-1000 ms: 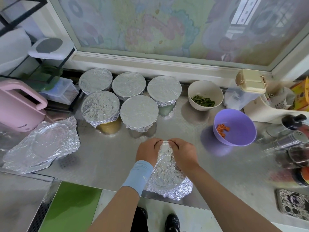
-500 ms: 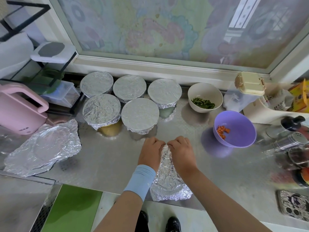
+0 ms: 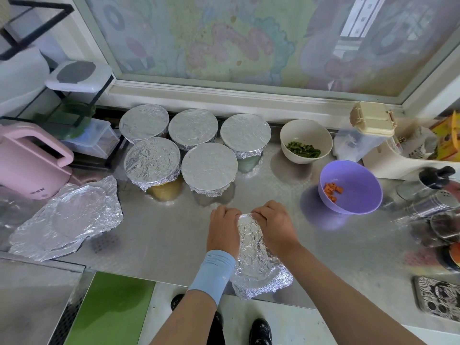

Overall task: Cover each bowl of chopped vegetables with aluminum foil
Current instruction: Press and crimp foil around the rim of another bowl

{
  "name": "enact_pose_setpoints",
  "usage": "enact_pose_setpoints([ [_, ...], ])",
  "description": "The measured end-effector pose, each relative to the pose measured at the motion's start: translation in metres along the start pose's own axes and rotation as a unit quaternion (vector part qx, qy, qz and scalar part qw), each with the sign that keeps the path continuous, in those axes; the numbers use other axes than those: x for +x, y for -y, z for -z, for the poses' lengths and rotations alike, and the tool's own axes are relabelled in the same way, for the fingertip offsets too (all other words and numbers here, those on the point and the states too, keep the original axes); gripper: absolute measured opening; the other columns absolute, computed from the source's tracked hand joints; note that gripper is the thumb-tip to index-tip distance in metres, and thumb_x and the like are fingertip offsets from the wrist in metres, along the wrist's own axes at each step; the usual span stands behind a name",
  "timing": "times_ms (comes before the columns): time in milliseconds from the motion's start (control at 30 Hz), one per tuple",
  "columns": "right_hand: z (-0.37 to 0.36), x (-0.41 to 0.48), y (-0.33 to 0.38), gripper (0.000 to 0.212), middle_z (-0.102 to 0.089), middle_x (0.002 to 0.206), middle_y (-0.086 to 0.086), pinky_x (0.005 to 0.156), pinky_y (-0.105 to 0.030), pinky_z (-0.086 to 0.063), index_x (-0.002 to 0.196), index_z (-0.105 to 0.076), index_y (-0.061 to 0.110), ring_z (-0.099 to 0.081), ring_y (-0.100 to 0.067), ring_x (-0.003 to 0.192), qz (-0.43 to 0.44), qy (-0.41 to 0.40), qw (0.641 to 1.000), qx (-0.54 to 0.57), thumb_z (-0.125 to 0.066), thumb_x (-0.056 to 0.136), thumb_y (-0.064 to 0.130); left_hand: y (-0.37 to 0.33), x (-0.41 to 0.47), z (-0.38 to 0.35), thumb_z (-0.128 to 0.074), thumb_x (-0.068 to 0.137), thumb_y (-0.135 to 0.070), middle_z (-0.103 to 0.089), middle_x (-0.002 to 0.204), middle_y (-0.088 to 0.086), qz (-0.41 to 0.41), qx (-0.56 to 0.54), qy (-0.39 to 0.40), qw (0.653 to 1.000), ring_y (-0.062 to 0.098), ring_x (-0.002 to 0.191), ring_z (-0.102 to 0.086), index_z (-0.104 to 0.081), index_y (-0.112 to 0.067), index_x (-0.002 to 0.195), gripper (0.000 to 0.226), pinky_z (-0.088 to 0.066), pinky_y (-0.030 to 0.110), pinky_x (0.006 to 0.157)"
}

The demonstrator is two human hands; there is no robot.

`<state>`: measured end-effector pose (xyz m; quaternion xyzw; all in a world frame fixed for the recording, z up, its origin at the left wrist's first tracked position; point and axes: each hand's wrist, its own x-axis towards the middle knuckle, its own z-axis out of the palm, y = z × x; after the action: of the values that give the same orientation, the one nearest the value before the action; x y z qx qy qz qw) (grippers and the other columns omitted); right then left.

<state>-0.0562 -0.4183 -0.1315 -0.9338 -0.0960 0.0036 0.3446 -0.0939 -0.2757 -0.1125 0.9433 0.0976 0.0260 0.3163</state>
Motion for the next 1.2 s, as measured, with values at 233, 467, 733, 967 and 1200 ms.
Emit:
enact_pose_setpoints([
  [233,0.006,0.002,0.005,0.009,-0.057,0.091,-0.002,0.078,-0.032,-0.043,0.094,-0.075,0.014,-0.051,-0.024,0.088,0.030,-0.028,0.998,-0.052,-0.070,0.087,0.013,-0.001,-0.006,-0.001,-0.061,0.084,0.004,-0.056,0.104,0.003,0.003,0.071,-0.028,0.997,0.023,0.099,-0.048,-0.066,-0.017,0.106,0.031,-0.045,0.031,0.083],
  [467,-0.002,-0.012,0.000,0.007,-0.058,0.085,-0.003,0.073,-0.035,-0.049,0.090,-0.072,0.014,-0.055,-0.027,0.081,0.000,-0.061,0.997,-0.046,-0.067,0.088,0.010,-0.008,0.009,-0.004,-0.049,0.100,-0.014,-0.055,0.102,-0.001,-0.092,0.023,0.030,0.995,0.016,0.098,-0.044,-0.069,-0.017,0.112,0.023,-0.042,0.027,0.087],
  [733,-0.001,-0.007,-0.002,0.009,-0.057,0.083,-0.003,0.074,-0.038,-0.051,0.085,-0.072,0.013,-0.056,-0.026,0.078,0.034,-0.026,0.998,-0.049,-0.065,0.090,0.009,-0.007,0.008,-0.005,-0.041,0.103,-0.012,-0.054,0.108,0.003,-0.049,0.011,0.040,0.998,0.018,0.107,-0.042,-0.066,-0.014,0.114,0.027,-0.038,0.025,0.091],
  [967,-0.016,0.021,0.028,0.013,-0.059,0.092,-0.003,0.084,-0.041,-0.049,0.099,-0.071,0.015,-0.055,-0.027,0.089,0.134,0.045,0.988,-0.069,-0.060,0.090,0.014,0.023,0.000,0.014,-0.043,0.100,-0.004,-0.053,0.114,0.005,0.041,0.050,-0.025,0.998,0.021,0.109,-0.042,-0.061,-0.013,0.118,0.027,-0.032,0.021,0.086],
  [1200,-0.022,0.025,0.032,0.014,-0.056,0.091,-0.002,0.087,-0.037,-0.044,0.096,-0.073,0.015,-0.048,-0.023,0.092,0.088,0.039,0.993,-0.065,-0.060,0.094,0.018,0.031,0.009,0.028,-0.047,0.095,-0.002,-0.050,0.111,0.000,0.010,0.017,0.002,1.000,0.017,0.110,-0.041,-0.062,-0.018,0.118,0.031,-0.039,0.026,0.093],
])
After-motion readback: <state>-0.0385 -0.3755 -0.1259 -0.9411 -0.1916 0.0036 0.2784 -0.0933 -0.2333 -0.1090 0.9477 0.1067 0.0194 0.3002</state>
